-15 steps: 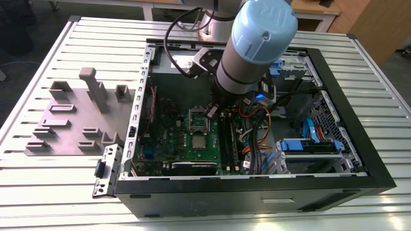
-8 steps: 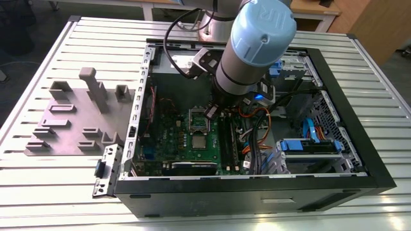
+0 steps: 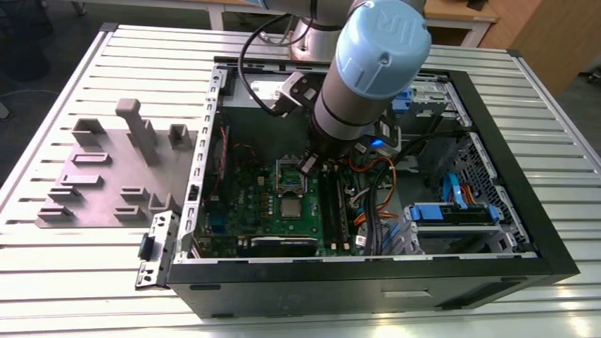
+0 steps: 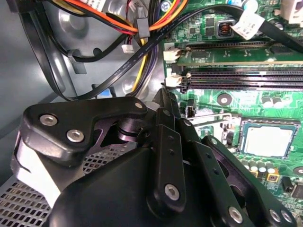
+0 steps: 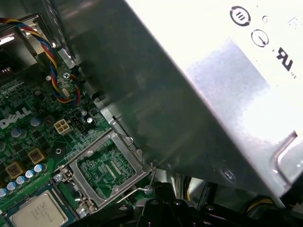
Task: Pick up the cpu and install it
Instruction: 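Close the cpu cover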
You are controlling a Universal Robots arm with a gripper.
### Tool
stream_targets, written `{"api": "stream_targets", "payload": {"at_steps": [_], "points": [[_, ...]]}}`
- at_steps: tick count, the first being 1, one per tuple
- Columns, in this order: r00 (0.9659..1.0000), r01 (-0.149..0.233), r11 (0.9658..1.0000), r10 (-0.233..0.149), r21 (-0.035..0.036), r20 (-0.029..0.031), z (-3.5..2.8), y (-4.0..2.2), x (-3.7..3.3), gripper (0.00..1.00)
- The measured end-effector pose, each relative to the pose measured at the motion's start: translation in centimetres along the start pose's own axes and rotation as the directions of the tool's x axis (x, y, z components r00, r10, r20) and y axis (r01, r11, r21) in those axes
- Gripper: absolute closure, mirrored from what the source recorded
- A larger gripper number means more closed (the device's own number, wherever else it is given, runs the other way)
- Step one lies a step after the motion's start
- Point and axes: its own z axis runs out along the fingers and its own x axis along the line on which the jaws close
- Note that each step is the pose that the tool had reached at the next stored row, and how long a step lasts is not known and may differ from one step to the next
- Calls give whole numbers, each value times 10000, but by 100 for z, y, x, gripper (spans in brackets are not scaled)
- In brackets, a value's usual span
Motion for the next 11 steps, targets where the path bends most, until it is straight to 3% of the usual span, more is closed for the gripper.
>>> {"api": "stream_targets", "payload": {"at_steps": [11], "points": [[10000, 0, 10000, 0, 0, 2, 11, 13, 13, 89]]}}
